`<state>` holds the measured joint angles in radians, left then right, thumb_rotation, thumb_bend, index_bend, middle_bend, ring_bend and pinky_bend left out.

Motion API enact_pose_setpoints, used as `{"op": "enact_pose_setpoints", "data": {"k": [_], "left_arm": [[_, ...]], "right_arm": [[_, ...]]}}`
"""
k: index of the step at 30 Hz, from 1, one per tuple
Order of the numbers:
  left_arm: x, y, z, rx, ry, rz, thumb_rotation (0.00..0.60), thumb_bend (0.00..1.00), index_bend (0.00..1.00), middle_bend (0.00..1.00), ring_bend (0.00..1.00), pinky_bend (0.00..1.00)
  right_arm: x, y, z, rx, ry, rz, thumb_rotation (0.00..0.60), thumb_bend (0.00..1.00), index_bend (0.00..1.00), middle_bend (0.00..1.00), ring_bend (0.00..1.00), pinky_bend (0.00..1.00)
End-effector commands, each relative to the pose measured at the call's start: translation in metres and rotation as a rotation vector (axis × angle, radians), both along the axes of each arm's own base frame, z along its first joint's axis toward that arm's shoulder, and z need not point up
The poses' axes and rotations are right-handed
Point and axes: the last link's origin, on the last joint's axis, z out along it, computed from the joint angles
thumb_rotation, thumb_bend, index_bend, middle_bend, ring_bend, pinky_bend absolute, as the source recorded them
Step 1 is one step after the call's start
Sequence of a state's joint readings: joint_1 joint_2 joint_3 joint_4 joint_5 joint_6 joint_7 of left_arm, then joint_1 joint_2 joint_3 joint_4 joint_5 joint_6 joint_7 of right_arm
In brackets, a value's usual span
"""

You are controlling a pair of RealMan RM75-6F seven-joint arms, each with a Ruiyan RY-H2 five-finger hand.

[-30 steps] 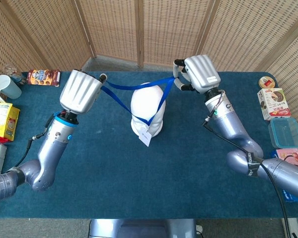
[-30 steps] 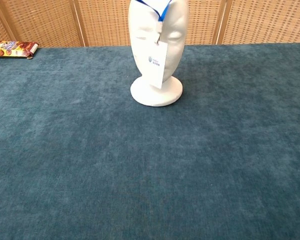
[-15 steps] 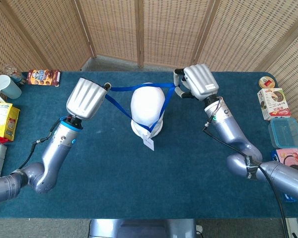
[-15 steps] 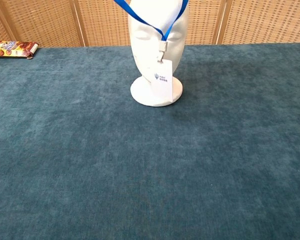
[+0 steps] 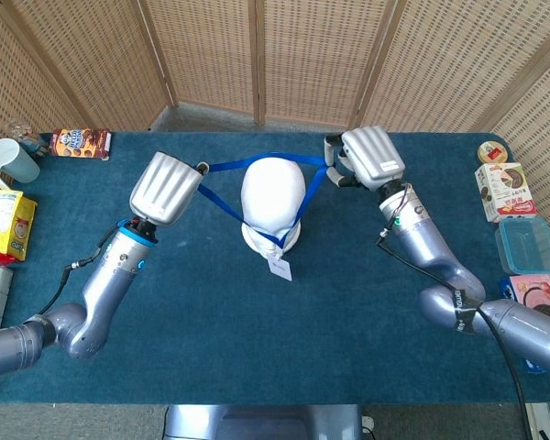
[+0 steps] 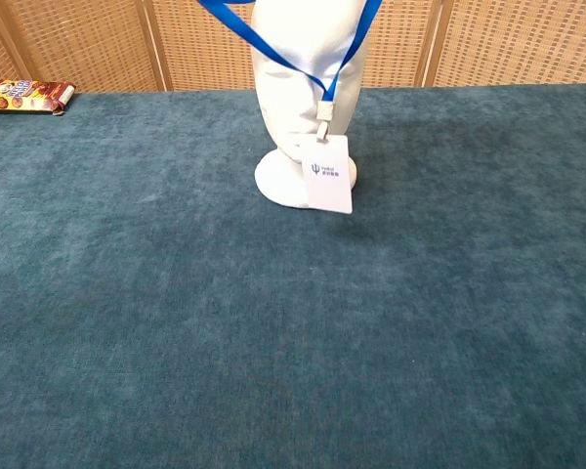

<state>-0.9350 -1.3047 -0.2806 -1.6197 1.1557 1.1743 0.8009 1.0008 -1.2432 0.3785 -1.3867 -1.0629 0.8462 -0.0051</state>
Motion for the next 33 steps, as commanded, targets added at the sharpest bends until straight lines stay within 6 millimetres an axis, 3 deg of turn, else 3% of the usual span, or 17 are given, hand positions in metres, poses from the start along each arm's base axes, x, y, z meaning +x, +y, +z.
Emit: {"op": "enact_pose_setpoints", "data": {"k": [1, 11, 28, 31, 33], "left_arm": [[0.0, -0.001, -0.001, -0.016, 0.018, 0.021, 0.6, 0.36, 0.63, 1.0, 1.0, 1.0], [0.0, -0.001, 0.0, -0.031, 0.025, 0.063, 0.6, 0.23, 0.63, 1.0, 1.0, 1.0], [0.003, -0.001, -0.003, -0.041, 0.044, 0.103, 0.6, 0.17, 0.63, 1.0, 1.0, 1.0], [0.003, -0.001, -0.002, -0.038, 0.045, 0.102, 0.6, 0.14, 0.63, 1.0, 1.0, 1.0], [0.004, -0.001, -0.001, -0.039, 0.035, 0.102, 0.6, 0.12, 0.63, 1.0, 1.0, 1.0]], "right_arm": [[-0.001, -0.001, -0.001, 0.01, 0.004, -0.009, 0.6, 0.45, 0.75, 1.0, 1.0, 1.0], [-0.004, -0.004, 0.002, 0.029, -0.011, -0.048, 0.6, 0.43, 0.68, 1.0, 1.0, 1.0], [-0.02, -0.009, 0.008, 0.094, -0.03, -0.141, 0.598, 0.4, 0.6, 1.0, 1.0, 1.0], [-0.022, -0.008, 0.008, 0.11, -0.019, -0.149, 0.473, 0.4, 0.56, 1.0, 1.0, 1.0], [-0.022, -0.008, 0.008, 0.123, -0.022, -0.156, 0.345, 0.38, 0.53, 1.0, 1.0, 1.0]]}}
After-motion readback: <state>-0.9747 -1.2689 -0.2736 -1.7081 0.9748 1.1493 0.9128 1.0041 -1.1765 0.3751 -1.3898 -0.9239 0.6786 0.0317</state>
